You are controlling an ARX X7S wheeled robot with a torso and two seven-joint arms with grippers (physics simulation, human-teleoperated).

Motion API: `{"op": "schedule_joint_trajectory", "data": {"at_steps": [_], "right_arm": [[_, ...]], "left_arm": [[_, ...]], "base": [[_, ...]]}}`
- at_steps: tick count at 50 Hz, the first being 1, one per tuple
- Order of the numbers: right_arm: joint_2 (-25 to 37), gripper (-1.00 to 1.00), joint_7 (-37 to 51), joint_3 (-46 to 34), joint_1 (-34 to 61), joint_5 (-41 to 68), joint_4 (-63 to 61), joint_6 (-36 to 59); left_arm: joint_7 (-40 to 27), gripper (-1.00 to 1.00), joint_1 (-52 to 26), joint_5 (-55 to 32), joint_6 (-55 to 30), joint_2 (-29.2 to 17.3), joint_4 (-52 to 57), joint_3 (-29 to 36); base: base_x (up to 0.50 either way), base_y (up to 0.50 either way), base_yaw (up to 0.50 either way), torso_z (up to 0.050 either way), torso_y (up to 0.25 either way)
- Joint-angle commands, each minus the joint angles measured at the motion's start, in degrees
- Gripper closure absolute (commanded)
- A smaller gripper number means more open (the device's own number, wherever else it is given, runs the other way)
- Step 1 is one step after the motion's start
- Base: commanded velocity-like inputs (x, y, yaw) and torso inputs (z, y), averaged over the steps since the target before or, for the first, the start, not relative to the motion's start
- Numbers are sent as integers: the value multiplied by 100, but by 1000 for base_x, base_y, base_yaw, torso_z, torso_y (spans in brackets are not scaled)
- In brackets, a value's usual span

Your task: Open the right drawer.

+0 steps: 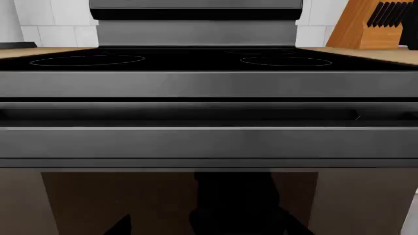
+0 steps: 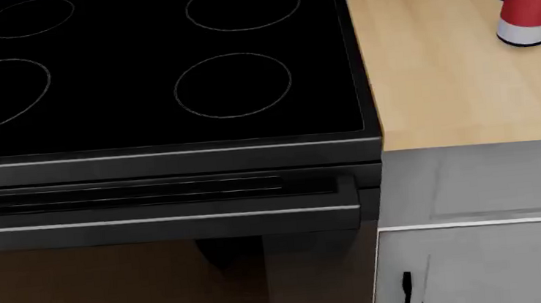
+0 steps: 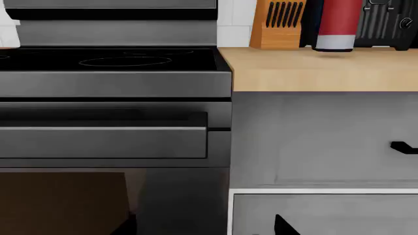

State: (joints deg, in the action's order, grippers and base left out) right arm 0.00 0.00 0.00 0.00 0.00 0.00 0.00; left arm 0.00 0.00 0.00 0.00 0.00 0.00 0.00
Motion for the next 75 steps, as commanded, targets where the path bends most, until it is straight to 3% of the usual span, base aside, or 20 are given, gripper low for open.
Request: {"op": "schedule_joint_trajectory", "data": {"at_steps": [1, 43, 75], "right_arm": [[54, -100, 72, -72, 0, 0, 0, 0], [505, -100, 514, -592, 48, 491, -130, 130], [692, -100, 721, -818, 59, 651, -147, 118]], "left_arm": [[-99, -100, 17, -89, -24, -89, 42, 99], [-399, -100, 25, -604, 187, -517, 40, 630], [-619, -100, 5, -768, 257, -695, 9, 837]], "base": [[0, 0, 0, 0, 0], [0, 0, 0, 0, 0], [0, -291, 0, 0, 0]]}}
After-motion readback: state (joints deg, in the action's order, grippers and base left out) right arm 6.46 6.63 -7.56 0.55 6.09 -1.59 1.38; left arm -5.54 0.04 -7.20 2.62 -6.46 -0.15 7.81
